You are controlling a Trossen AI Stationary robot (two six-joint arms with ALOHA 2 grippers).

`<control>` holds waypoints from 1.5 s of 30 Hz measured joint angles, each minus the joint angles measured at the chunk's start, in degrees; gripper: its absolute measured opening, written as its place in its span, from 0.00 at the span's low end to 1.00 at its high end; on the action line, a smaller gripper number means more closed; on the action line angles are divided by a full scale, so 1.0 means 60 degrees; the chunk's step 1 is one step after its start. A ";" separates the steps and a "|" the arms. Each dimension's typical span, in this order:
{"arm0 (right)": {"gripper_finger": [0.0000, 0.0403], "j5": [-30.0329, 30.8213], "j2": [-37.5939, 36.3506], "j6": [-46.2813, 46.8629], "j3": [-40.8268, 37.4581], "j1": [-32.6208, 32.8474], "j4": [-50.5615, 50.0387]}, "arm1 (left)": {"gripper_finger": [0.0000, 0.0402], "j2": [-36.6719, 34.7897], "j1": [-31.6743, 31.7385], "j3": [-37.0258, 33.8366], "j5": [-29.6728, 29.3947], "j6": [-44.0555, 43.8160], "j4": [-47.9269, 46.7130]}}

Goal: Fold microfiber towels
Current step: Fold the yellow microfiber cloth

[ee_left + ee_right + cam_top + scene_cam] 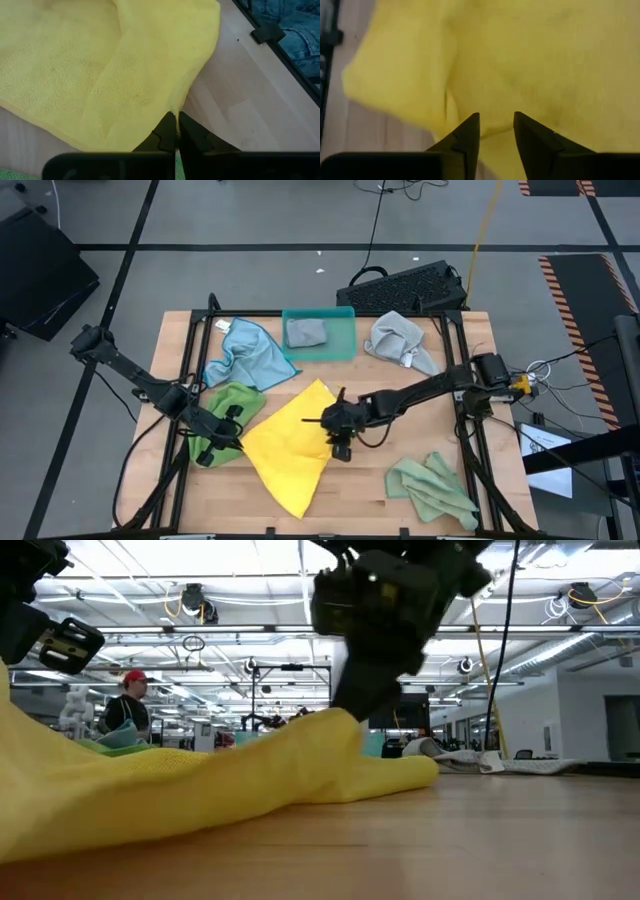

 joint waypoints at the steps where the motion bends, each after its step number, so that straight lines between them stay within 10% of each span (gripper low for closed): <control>1: 0.24 -0.0007 -0.0129 0.0144 0.0032 0.0053 -0.0430 | 0.02 0.0002 0.0000 0.0000 0.0003 0.0036 -0.0004; 8: 0.15 0.0034 -0.0807 0.1347 0.0024 0.0685 -0.2976 | 0.04 0.0002 0.0000 0.0000 0.0010 0.0182 0.0016; 16: 0.14 0.2969 -0.1102 0.1181 0.0025 0.0781 -0.0576 | 0.03 0.0002 0.0000 0.0000 -0.0056 0.0782 0.0272; 30: 0.07 0.0355 0.0955 0.0915 0.0027 -0.0398 0.1271 | 0.04 0.0001 0.0007 0.0000 -0.0135 0.0773 0.0441; 45: 0.01 -0.0579 0.0263 0.2863 0.0024 0.0957 -0.3774 | 0.03 0.0000 0.0007 0.0000 -0.0135 0.0755 0.0445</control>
